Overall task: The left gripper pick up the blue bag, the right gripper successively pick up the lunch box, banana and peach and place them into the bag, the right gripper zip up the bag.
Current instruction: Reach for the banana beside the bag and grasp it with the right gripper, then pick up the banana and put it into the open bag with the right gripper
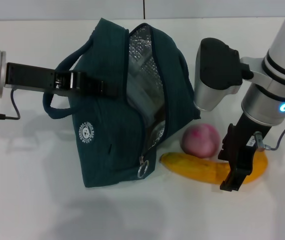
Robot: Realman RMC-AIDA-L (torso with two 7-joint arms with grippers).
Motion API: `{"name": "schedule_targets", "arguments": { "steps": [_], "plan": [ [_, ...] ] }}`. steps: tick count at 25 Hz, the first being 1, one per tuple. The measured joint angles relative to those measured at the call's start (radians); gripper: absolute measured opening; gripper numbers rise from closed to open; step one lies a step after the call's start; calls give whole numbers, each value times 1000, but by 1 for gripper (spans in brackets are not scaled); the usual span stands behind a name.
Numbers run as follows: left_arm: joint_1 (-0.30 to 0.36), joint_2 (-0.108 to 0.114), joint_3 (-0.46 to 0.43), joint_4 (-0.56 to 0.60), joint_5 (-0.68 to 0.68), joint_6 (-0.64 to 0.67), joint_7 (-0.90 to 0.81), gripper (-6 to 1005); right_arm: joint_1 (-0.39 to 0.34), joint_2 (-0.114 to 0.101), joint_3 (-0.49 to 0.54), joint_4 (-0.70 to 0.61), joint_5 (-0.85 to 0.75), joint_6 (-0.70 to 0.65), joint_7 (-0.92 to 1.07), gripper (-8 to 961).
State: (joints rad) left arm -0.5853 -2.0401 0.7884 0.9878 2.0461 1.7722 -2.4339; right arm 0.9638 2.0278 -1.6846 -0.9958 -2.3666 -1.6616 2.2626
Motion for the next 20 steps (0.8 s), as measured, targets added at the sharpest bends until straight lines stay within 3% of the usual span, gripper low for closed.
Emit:
{"name": "schedule_targets", "arguments": {
  "steps": [20],
  "plan": [
    [-4,3,0,0,0,-1,4,37,17,0,-46,48,3,56,2,525]
  ]
}}
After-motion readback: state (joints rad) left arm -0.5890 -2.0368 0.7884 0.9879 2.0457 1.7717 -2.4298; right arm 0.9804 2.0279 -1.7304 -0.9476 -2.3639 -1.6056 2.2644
